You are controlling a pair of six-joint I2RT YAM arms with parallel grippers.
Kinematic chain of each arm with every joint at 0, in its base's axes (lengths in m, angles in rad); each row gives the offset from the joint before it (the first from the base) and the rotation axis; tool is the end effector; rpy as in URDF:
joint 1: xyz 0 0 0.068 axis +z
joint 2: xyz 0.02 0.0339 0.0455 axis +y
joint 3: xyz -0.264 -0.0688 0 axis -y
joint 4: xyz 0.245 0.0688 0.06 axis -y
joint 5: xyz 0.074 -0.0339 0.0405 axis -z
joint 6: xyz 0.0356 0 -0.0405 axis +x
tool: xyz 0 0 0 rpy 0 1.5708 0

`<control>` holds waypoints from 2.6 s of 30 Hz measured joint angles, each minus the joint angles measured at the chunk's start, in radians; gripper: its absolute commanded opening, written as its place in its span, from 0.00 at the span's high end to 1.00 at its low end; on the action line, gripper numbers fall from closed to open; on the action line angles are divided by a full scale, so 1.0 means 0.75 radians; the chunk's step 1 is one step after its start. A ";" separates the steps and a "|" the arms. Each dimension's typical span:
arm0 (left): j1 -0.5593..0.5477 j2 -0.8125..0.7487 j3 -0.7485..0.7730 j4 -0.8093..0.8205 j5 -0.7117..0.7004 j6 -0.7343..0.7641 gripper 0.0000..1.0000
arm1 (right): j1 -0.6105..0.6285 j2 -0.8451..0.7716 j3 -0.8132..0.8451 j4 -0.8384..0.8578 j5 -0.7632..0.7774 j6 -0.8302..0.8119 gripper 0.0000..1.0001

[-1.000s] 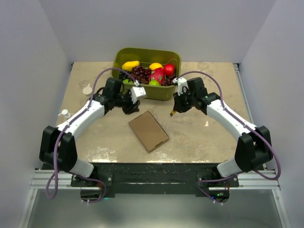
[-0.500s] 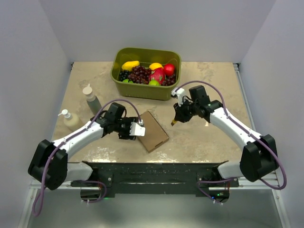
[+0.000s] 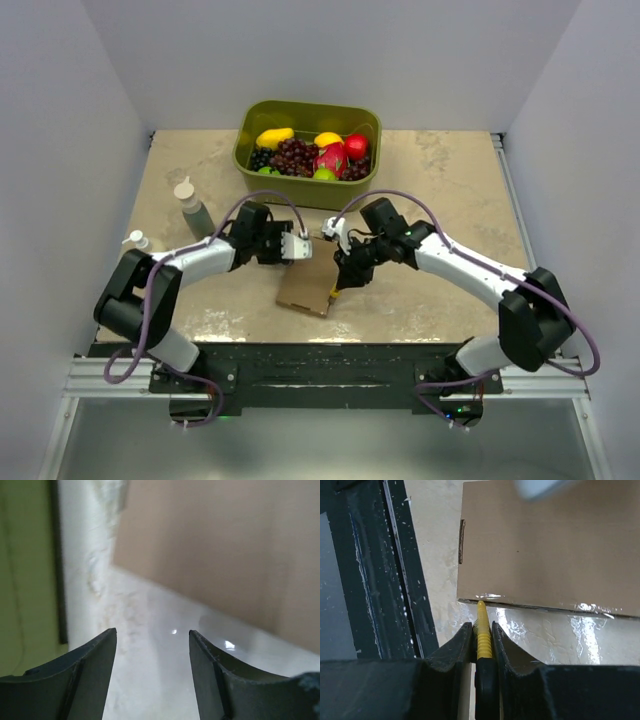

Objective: Unpack the express box

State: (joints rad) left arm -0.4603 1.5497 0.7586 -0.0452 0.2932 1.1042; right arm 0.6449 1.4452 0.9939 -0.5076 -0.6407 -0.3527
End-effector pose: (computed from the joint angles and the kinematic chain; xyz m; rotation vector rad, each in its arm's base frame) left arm 0.2658 -0.1433 0.1652 1.7568 1.5779 -0.0433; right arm 0.2209 0.1928 0.2386 -1.4135 2.0520 0.9274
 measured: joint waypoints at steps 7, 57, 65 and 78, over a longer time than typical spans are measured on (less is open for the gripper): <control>0.138 0.115 0.306 -0.061 -0.046 -0.185 0.36 | -0.005 0.100 0.065 -0.011 -0.036 0.010 1.00; 0.017 -0.034 0.235 -0.401 0.327 -1.146 0.34 | 0.089 -0.875 -1.042 1.089 1.530 -1.082 1.00; 0.017 -0.026 0.169 -0.420 0.337 -0.990 0.18 | 0.089 -0.871 -0.881 1.001 1.441 -0.925 1.00; -0.046 -0.299 -0.022 -0.391 0.272 -0.663 0.16 | 0.087 -1.010 -0.878 0.749 1.255 -0.864 1.00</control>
State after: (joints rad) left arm -0.4946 1.3254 0.7418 -0.3382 0.4973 0.6067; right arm 0.7105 0.6880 0.3355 0.0540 0.3004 -1.0004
